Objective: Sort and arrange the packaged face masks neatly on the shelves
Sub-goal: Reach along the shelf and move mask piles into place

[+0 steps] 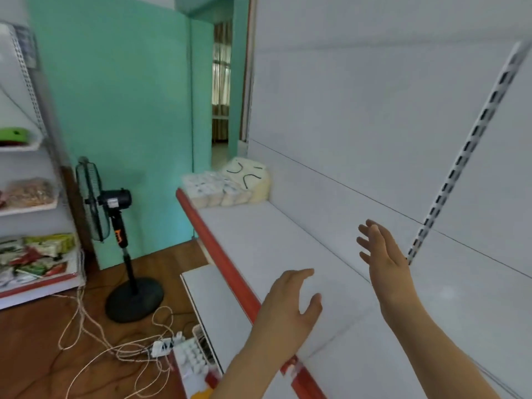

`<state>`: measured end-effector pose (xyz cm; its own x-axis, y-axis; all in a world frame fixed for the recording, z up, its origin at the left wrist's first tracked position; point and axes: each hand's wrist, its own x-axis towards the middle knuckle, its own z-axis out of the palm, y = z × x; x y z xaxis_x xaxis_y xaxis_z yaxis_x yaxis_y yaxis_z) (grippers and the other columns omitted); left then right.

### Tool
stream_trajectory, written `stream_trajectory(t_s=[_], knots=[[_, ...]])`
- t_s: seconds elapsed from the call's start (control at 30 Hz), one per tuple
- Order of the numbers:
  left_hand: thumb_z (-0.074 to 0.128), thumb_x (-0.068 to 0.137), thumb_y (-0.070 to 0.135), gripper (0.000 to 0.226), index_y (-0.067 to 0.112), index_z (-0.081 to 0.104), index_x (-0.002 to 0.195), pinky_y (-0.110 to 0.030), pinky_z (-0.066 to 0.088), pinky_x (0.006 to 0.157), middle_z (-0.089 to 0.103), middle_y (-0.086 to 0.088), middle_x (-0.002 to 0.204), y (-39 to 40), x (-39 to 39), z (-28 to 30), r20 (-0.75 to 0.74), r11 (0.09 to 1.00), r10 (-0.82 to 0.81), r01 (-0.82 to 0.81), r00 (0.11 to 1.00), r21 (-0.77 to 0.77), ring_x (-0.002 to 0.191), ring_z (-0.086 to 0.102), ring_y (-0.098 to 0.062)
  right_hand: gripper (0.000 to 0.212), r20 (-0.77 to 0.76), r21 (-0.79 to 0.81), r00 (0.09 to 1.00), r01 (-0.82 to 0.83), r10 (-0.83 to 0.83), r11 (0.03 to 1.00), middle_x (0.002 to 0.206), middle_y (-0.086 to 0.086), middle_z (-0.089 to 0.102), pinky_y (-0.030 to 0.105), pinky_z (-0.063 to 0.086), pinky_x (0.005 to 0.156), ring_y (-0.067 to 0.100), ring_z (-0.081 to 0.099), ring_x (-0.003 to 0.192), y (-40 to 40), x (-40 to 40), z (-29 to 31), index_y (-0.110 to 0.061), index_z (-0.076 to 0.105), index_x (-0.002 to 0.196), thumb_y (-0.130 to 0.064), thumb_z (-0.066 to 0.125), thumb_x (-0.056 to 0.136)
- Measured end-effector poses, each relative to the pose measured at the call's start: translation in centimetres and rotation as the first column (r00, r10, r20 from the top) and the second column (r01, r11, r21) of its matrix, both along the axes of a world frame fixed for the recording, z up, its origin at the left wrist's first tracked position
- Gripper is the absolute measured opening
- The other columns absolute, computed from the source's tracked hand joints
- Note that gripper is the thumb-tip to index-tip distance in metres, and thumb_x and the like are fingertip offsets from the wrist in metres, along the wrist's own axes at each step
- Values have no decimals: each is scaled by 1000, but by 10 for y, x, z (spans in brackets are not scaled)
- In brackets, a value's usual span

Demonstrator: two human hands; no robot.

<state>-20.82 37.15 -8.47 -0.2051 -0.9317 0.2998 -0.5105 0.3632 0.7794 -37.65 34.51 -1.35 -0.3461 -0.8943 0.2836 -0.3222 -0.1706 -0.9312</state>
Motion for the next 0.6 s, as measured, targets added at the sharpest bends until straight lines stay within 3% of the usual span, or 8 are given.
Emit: stream_trajectory(t_s=[0.07,0.17,0.23,0.43,0.6], knots=[[54,102,36,42,33,49,143,-2,32,99,54,18,133,-45,53,2,-43,998,59,-58,997,16,121,48,8,40,18,27,1000,-25,24,999,124,-11,59,47,42,111,16,56,123,-45,48,-5,-29,50,138,-45,36,105],[56,101,33,36,33,56,136,-19,48,99,63,17,121,-110,128,11,-114,985,171,-165,979,57,111,58,3,29,120,91,992,-58,47,994,124,-8,59,44,44,109,16,58,118,-104,116,-9,-30,52,128,-40,37,105],[56,101,31,32,31,58,133,-23,53,95,65,17,114,-143,167,20,-156,974,220,-208,963,93,107,61,0,25,188,137,980,-83,56,987,128,-6,58,41,45,107,15,59,117,-137,152,-5,-30,52,123,-39,38,105],[56,102,27,28,29,61,129,-3,47,72,64,22,106,-216,241,18,-214,946,309,-278,927,165,94,60,9,28,302,275,952,-136,49,952,129,0,56,38,49,101,18,60,113,-226,225,2,-22,51,126,-38,44,103],[56,102,30,30,28,57,131,-2,37,71,60,17,120,-268,279,12,-207,907,418,-391,885,160,104,55,3,54,615,427,788,-329,-5,842,134,15,50,43,46,106,35,56,121,-264,252,-12,-6,41,144,-33,56,100]])
